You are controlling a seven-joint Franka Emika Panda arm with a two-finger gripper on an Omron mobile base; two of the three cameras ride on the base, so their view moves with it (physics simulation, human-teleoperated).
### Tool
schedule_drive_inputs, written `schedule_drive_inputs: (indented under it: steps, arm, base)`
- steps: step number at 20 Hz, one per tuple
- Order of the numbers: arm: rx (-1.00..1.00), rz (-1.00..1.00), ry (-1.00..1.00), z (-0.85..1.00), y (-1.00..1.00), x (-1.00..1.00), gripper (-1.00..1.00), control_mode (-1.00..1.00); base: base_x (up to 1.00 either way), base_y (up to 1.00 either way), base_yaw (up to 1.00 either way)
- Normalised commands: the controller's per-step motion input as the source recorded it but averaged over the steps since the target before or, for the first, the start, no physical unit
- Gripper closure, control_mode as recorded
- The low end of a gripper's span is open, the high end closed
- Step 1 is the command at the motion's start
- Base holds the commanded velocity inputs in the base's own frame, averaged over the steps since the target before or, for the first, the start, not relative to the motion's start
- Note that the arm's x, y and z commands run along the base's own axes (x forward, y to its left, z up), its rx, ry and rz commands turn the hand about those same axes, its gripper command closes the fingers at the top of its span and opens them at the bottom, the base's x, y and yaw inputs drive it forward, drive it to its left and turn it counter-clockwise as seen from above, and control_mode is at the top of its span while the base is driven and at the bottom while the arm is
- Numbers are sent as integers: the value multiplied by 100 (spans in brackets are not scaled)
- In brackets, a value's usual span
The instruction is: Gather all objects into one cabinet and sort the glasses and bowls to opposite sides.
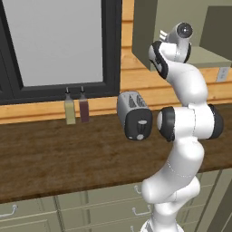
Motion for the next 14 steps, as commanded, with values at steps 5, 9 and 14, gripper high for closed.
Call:
schedule_drive_inputs:
  steps: [5, 9, 14]
  arm:
    - [21, 0, 0, -17, -3, 11, 100, -100]
    - [8, 0, 0, -4, 0, 1, 100, -100]
    - [1, 0, 0, 0, 0, -18, 100, -100]
  base:
    - [0, 0, 0]
    - [0, 0, 0]
    - [0, 0, 0]
